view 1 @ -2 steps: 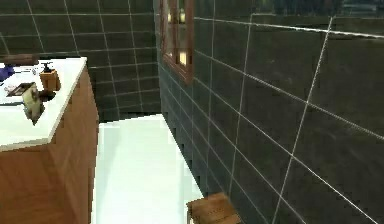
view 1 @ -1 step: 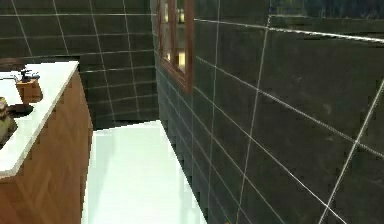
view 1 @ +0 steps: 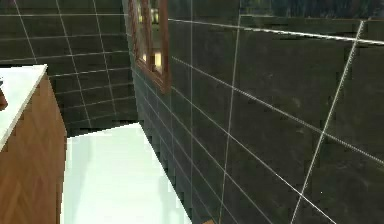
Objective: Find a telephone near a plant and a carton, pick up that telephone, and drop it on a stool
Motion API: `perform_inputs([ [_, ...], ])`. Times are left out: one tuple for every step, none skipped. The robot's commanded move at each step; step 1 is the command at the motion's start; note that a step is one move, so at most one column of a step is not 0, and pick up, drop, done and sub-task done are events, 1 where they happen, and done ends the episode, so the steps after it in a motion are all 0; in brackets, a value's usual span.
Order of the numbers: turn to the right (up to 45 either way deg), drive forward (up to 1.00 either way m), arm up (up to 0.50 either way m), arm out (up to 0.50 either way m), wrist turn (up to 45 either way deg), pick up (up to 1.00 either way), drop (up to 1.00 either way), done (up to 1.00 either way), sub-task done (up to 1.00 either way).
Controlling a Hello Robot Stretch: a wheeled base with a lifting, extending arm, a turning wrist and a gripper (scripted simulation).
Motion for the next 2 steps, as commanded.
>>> perform_inputs([
  [-3.0, 0.00, 0.00, 0.00, 0.0, 0.00, 0.00, 0.00, 0.00],
  [-27.0, 0.00, 0.00, 0.00, 0.0, 0.00, 0.00, 0.00, 0.00],
])
